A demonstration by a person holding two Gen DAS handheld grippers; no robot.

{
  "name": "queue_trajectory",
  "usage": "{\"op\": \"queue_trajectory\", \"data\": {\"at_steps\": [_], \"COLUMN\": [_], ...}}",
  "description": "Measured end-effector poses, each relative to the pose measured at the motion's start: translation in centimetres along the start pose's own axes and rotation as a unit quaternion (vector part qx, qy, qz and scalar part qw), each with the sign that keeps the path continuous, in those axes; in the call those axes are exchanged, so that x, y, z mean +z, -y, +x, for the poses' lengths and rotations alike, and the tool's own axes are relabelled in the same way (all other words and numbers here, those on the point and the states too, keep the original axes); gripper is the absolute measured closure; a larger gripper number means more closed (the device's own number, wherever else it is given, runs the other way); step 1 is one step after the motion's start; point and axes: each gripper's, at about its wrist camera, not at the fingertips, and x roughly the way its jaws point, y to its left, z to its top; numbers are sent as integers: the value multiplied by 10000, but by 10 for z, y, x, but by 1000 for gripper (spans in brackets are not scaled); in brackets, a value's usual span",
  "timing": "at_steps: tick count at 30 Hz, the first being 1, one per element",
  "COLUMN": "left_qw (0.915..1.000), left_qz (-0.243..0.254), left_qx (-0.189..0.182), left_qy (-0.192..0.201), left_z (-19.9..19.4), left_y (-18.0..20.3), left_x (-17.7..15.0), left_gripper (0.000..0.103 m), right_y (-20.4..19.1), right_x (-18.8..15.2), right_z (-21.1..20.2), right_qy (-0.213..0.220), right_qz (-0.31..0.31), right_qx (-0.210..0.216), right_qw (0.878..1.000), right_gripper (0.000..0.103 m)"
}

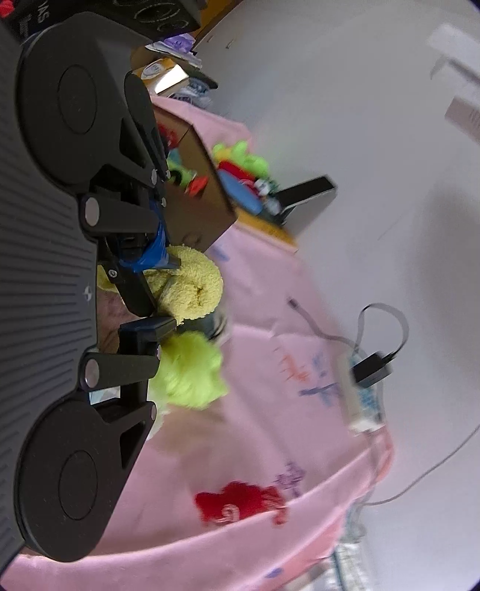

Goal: Organize soft objects
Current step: 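Carry the yellow-green towel into the cardboard box and release it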

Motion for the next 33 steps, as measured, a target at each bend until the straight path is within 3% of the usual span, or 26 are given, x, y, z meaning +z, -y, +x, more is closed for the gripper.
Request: {"op": "queue_trajectory", "data": {"at_steps": [7,11,16,23,33], "left_qw": [9980,9937,9926,9950,9943], "left_qz": [229,504,294,-187,-319], "left_qx": [322,750,986,965,782], "left_qy": [500,668,638,160,-655], "left_z": [-44,-65,-80,-66,-44], "left_y": [-21,-44,-88,-143,-167], "left_x": [9,8,-1,-28,-66], "left_gripper": [68,68,68,68,68], "right_y": [-49,-79,-116,-147,-161], "right_x": [5,11,8,-11,-40], "right_z": [-5,14,49,99,138], "right_qy": [493,492,363,-127,-838], "right_qz": [-591,-773,-1054,-1408,-1820], "right_qx": [173,413,614,451,-1], "right_qw": [9969,9949,9919,9889,9797], "right_gripper": [93,93,93,93,93]}}
